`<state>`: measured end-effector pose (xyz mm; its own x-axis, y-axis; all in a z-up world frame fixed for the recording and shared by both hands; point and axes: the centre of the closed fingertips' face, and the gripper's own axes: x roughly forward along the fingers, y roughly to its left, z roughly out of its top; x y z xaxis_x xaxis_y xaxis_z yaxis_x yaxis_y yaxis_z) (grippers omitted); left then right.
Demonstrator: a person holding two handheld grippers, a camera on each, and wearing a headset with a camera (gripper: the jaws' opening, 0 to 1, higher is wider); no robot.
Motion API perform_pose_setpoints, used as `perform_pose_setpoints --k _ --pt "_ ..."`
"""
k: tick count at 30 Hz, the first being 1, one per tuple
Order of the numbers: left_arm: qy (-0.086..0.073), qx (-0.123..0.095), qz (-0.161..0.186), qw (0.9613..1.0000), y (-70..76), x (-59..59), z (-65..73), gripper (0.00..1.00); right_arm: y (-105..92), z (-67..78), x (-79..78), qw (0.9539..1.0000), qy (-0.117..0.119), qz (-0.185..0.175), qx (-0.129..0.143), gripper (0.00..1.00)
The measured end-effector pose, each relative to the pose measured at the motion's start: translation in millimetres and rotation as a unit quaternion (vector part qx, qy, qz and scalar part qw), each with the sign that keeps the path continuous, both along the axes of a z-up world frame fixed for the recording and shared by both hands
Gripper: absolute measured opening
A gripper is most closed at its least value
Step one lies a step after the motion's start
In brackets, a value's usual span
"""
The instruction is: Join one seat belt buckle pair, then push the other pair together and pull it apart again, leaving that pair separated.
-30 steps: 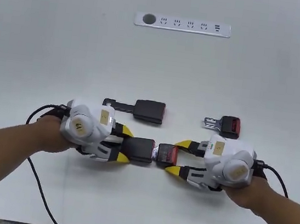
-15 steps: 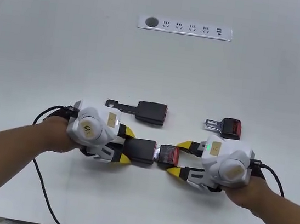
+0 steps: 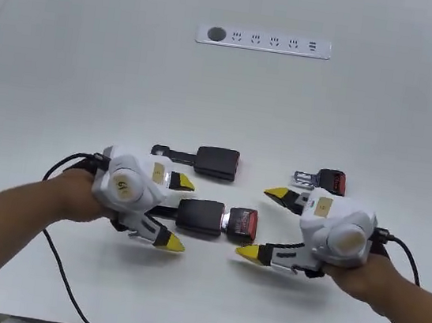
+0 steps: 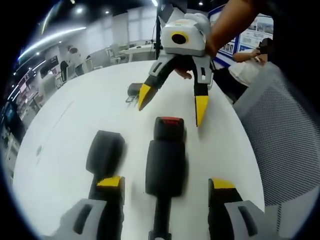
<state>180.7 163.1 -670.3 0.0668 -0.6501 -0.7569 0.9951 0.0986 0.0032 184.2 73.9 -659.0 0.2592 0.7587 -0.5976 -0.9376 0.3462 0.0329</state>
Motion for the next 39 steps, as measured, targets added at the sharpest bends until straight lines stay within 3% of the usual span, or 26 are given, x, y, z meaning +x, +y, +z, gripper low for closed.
perform_pose_setpoints --k 2,9,16,24,32,39 --pt "0.007 -0.005 0.004 0.9999 0.8 1.6 6.0 0.74 -5.2 3.3 1.2 1.0 -0.007 -0.003 0.001 0.63" --pt "-0.012 -0.017 0.017 0.9996 2.0 24.7 22.6 0.74 -22.1 10.3 9.1 0.9998 -0.015 -0.011 0.007 0.66" --pt "-0.017 -0.027 0.031 0.999 0.5 48.8 33.2 0.73 -49.4 16.3 32.4 0.9997 -0.017 -0.019 0.0 0.66" --pt "-0.019 -0.025 0.036 0.9989 -1.2 71.0 27.8 0.74 -78.7 18.5 63.0 0.9994 -0.014 -0.03 -0.007 0.66" --pt "-0.01 -0.015 0.032 0.9993 -6.3 87.5 16.0 0.72 -102.8 7.6 82.6 0.9991 0.001 -0.03 -0.03 0.67" --pt "-0.002 -0.012 0.021 0.9997 -11.2 93.6 6.4 0.72 -122.9 -6.6 93.7 0.9986 0.024 -0.018 -0.044 0.66"
